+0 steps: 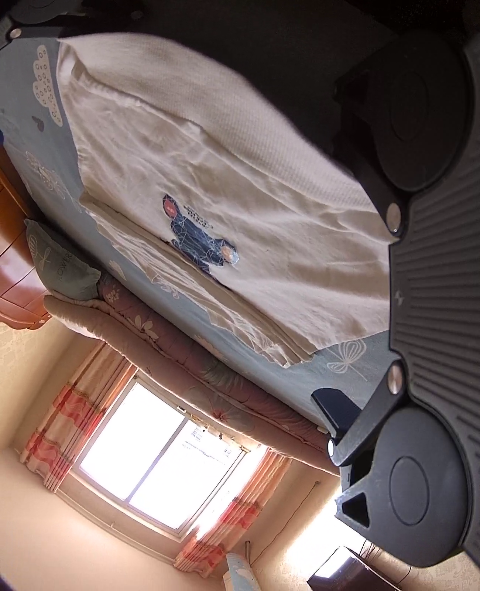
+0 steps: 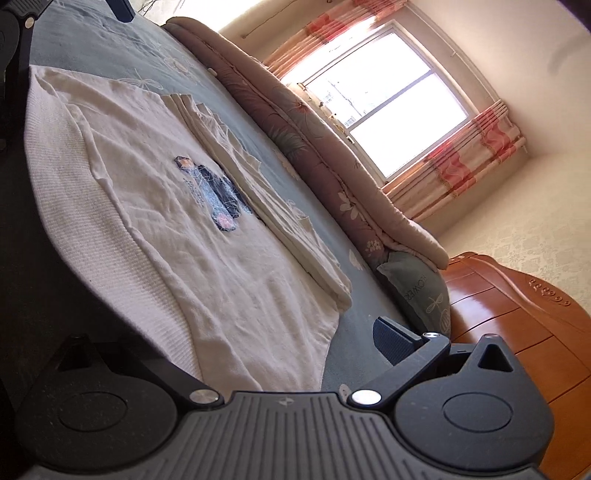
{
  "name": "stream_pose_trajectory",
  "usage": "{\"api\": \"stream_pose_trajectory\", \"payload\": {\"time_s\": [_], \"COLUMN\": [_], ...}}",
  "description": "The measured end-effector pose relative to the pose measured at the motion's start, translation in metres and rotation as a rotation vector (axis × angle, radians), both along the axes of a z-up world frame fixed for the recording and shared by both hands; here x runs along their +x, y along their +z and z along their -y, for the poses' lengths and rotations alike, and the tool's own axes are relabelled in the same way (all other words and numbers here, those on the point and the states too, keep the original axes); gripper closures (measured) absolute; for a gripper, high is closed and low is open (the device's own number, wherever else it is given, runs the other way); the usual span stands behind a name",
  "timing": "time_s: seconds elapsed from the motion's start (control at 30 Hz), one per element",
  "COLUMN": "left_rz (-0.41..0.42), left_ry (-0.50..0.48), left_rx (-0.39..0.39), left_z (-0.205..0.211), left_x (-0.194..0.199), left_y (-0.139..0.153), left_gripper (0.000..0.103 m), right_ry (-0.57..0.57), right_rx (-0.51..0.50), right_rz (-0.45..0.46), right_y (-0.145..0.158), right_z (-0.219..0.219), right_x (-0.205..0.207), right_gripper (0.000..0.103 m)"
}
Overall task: Fold clothes
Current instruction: 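Lift the hem with both grippers and carry it over toward the collar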
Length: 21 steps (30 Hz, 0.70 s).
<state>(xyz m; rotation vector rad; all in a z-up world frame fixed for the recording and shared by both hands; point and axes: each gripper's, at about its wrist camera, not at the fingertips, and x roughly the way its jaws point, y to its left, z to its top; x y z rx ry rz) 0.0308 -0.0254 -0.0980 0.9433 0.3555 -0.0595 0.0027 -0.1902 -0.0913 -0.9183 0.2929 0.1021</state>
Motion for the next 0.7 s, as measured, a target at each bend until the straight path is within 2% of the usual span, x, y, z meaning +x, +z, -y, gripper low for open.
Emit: {"api": "stream_pose_trajectory", "payload": {"time_s": [0.13, 0.33, 0.7], "left_rz": [0.091, 0.071, 0.077], "left_ry": [0.006, -0.013, -0.057], "left_rx": [-0.008, 0.015, 0.072], "left_z": [0.0, -0.001, -0.004], "left_x": [-0.002, 0.011, 0.033], "left_y": [0.007, 0.018, 0.031], "left_gripper": [0.0, 0.0, 0.0], "right_ry": [-0.018, -0.027, -0.004], "right_rx": [-0.022, -0.033, -0.113], "right_rz": [0.068, 0.083, 0.138], "right_y": [0.005, 0.013, 0.027], "right_z": [0.002, 0.003, -0.002], "right_x": [-0.001, 0.01, 0.036], "right_gripper": [0.0, 0.0, 0.0]}}
